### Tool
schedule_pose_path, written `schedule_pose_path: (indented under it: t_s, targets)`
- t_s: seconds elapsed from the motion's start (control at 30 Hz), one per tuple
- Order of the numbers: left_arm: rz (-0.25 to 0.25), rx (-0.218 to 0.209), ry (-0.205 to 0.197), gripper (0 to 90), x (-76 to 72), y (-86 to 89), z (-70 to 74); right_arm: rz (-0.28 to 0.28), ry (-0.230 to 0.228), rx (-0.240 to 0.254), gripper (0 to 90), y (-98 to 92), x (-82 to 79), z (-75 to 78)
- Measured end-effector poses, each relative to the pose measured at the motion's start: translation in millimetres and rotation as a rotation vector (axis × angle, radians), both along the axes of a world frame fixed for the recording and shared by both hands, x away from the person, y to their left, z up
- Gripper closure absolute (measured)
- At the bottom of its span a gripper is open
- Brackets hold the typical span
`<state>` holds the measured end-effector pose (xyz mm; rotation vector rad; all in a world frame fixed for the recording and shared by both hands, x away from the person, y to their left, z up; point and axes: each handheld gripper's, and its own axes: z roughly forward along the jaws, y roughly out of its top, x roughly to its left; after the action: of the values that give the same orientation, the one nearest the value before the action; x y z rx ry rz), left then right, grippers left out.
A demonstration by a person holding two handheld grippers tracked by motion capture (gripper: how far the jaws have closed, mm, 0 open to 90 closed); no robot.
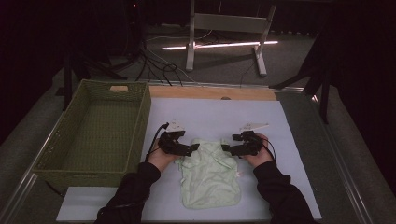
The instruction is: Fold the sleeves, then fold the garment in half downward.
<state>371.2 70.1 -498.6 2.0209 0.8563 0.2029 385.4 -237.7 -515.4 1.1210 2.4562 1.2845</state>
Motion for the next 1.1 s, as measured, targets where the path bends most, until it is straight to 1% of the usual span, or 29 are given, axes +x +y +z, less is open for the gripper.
schedule_pose_path:
  t_s: [0.03, 0.07, 0.13, 0.17, 0.23, 0.27, 0.3, 0.33, 0.4, 0.43, 0.47, 0.5, 0.57, 0.6, 0.63, 0.67, 0.77, 0.8, 0.83, 0.87, 0.9, 0.93, 0.97, 1.0, 1.03, 1.07, 1.1]
  targets:
    - [-0.011, 0.000, 0.007, 15.8, 0.5, -1.2, -2.1, 0.000, 0.010, -0.002, 25.9, 0.7, 0.5, -0.9]
    - [-0.011, 0.000, 0.007, 16.1, 0.5, -1.2, -2.1, 0.000, 0.010, -0.002, 25.9, 0.7, 0.5, -0.9]
    - [-0.020, 0.019, 0.024, 17.9, 1.5, -4.9, -7.6, 0.006, 0.033, 0.001, 29.6, 3.2, 1.9, -3.9]
    - [-0.015, 0.032, 0.027, 18.1, 1.7, -6.4, -9.4, 0.004, 0.035, -0.008, 30.6, 3.3, 2.6, -4.9]
    - [-0.017, 0.040, 0.035, 19.6, 2.7, -7.4, -12.3, 0.006, 0.041, -0.013, 32.1, 4.0, 3.1, -6.7]
    - [-0.006, 0.050, 0.040, 20.9, 3.6, -7.8, -13.6, 0.004, 0.047, -0.016, 33.4, 3.7, 3.7, -7.5]
    - [-0.005, 0.048, 0.045, 21.3, 5.2, -7.9, -15.1, 0.003, 0.050, -0.018, 34.0, 3.3, 4.1, -8.2]
    - [0.004, 0.060, 0.049, 22.9, 6.6, -8.7, -16.5, -0.001, 0.056, -0.020, 36.5, 3.4, 4.2, -8.9]
    - [0.005, 0.067, 0.043, 24.9, 8.4, -8.9, -18.4, -0.002, 0.062, -0.028, 38.4, 3.4, 4.5, -10.0]
    - [0.007, 0.088, 0.039, 25.9, 9.8, -9.2, -19.7, 0.003, 0.063, -0.026, 39.3, 3.4, 4.6, -10.6]
    - [0.007, 0.091, 0.038, 26.9, 10.5, -9.0, -20.9, 0.000, 0.059, -0.036, 40.3, 3.6, 4.5, -10.4]
    - [0.008, 0.098, 0.041, 28.3, 11.9, -8.9, -22.9, -0.002, 0.061, -0.033, 40.9, 3.9, 4.6, -10.3]
    - [0.010, 0.108, 0.031, 31.7, 13.7, -8.9, -26.1, 0.001, 0.055, -0.050, 43.2, 4.0, 5.0, -9.8]
    - [0.013, 0.120, 0.030, 33.3, 14.4, -9.3, -27.1, 0.001, 0.049, -0.055, 44.9, 4.8, 4.5, -9.8]
    - [0.016, 0.120, 0.027, 33.8, 15.5, -10.1, -28.7, 0.002, 0.040, -0.069, 46.1, 5.2, 4.2, -9.7]
    - [0.013, 0.120, 0.030, 36.8, 15.8, -10.8, -29.2, -0.002, 0.037, -0.083, 49.1, 5.7, 3.9, -9.0]
    - [-0.001, 0.165, 0.005, 39.0, 14.9, -15.4, -29.8, 0.001, 0.008, -0.130, 51.1, 9.1, 2.2, -8.2]
    - [0.000, 0.169, 0.002, 40.2, 14.8, -16.2, -29.8, 0.003, -0.007, -0.152, 52.4, 11.3, 1.6, -7.9]
    - [-0.003, 0.180, -0.008, 40.5, 14.2, -17.9, -30.1, 0.000, -0.006, -0.164, 53.2, 12.3, 0.9, -7.2]
    - [-0.003, 0.186, -0.016, 41.7, 13.5, -19.0, -30.3, 0.004, -0.017, -0.181, 55.3, 12.8, 0.9, -7.0]
    - [-0.018, 0.188, -0.025, 43.5, 12.5, -20.4, -30.2, 0.000, -0.023, -0.191, 55.8, 13.7, 0.3, -6.7]
    - [-0.030, 0.187, -0.031, 49.2, 11.7, -21.5, -30.2, 0.000, -0.034, -0.200, 57.0, 14.7, -0.6, -7.0]
    - [-0.038, 0.185, -0.029, 52.1, 10.8, -22.9, -30.0, 0.001, -0.035, -0.200, 58.8, 15.3, -1.2, -6.7]
    - [-0.040, 0.184, -0.027, 55.1, 10.7, -23.6, -29.9, 0.008, -0.036, -0.203, 65.7, 16.0, -2.2, -6.3]
    - [-0.037, 0.180, -0.018, 55.6, 11.0, -24.0, -29.8, 0.012, -0.033, -0.198, 68.6, 16.8, -2.8, -6.1]
    - [-0.035, 0.177, -0.010, 56.4, 11.4, -23.8, -29.6, 0.021, -0.036, -0.206, 73.9, 18.2, -3.7, -5.7]
    - [-0.035, 0.176, -0.011, 57.0, 11.1, -24.2, -29.6, 0.027, -0.033, -0.206, 77.2, 19.3, -4.1, -5.3]
